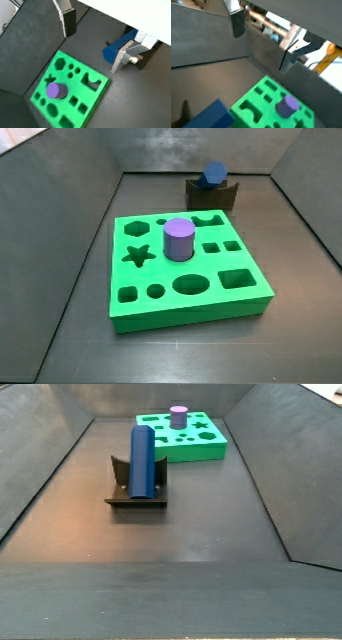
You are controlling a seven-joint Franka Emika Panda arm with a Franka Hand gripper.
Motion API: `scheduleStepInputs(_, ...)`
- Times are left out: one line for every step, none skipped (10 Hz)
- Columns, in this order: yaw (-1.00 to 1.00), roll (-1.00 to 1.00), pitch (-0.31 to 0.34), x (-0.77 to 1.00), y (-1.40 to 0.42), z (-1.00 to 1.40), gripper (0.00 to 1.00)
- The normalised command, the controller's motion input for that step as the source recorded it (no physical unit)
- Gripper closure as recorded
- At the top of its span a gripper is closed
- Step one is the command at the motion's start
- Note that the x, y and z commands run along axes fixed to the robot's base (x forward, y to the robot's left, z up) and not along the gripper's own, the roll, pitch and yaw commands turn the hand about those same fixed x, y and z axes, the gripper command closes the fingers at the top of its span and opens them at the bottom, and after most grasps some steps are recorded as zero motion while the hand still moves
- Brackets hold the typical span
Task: Pick up the hexagon object. Move up. Place the hexagon object on the fixture. Regrasp the hexagon object. Move to above the board. Insert the hexagon object.
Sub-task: Regrasp the hexagon object.
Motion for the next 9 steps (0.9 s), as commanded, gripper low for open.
scheduleStepInputs(0.02,1.00,0.026,-0.02,-0.02,0.00,0.00)
scheduleStepInputs(0.02,1.00,0.022,-0.03,-0.03,0.03,0.00)
scheduleStepInputs(0.02,1.00,0.019,-0.03,-0.03,0.02,0.00)
scheduleStepInputs(0.02,1.00,0.016,-0.03,-0.02,0.01,0.00)
scheduleStepInputs(0.02,1.00,0.011,-0.02,-0.02,0.01,0.00)
scheduleStepInputs(0.02,1.00,0.008,-0.02,-0.02,0.01,0.00)
scheduleStepInputs(0.02,1.00,0.003,-0.01,-0.02,0.01,0.00)
scheduleStepInputs(0.02,1.00,0.001,-0.01,-0.02,0.01,0.00)
scheduleStepInputs(0.02,1.00,-0.002,0.00,-0.02,0.00,0.00)
